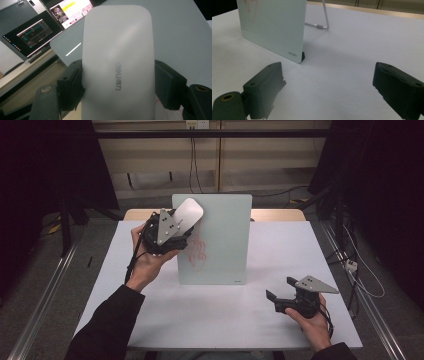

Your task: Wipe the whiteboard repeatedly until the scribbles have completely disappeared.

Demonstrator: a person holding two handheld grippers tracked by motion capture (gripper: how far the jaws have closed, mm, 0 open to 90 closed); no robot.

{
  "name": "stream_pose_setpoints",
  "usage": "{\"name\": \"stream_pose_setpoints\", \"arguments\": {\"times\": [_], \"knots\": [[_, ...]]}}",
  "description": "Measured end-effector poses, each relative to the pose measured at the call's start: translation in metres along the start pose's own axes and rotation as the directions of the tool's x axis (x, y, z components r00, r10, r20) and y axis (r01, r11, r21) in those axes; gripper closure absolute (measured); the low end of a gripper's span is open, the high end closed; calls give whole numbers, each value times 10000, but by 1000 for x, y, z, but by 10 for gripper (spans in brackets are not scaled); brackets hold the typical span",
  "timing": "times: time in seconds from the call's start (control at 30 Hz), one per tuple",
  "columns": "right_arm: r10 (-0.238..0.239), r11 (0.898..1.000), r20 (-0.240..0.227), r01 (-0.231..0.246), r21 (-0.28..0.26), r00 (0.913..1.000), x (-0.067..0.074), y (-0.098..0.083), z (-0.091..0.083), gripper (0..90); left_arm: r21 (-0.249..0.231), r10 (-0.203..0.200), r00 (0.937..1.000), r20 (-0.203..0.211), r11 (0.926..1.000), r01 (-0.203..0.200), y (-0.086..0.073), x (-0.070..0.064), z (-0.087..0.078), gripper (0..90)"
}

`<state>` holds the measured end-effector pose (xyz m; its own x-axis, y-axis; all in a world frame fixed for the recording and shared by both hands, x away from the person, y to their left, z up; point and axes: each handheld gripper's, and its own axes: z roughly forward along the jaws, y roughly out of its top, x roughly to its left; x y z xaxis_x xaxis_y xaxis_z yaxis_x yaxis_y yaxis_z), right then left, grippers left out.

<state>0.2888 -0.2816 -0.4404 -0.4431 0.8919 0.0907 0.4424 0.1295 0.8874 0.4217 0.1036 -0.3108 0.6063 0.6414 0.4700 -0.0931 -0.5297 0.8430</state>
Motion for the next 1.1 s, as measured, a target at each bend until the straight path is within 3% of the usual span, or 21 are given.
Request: {"name": "stream_pose_setpoints", "arguments": {"times": [0.13,0.3,0.67,0.8,1.1], "knots": [[-33,10000,-12,33,-19,10000,0,0,0,93,29,157,9998,-73,9999,-157,-1,-2,1,310],[-11,10000,10,11,-20,10000,0,0,0,93,55,551,9985,-59,9985,-551,-8,-14,3,310],[-46,10000,-14,46,-10,10000,0,0,0,93,533,676,9931,959,9959,-730,-27,-41,3,311],[-47,10000,-11,47,-13,10000,1,0,0,93,569,636,9925,1040,9959,-698,-25,-40,3,311],[-36,10000,-24,36,-27,10000,1,0,0,93,501,627,9960,640,9966,-660,-3,-22,5,311]]}}
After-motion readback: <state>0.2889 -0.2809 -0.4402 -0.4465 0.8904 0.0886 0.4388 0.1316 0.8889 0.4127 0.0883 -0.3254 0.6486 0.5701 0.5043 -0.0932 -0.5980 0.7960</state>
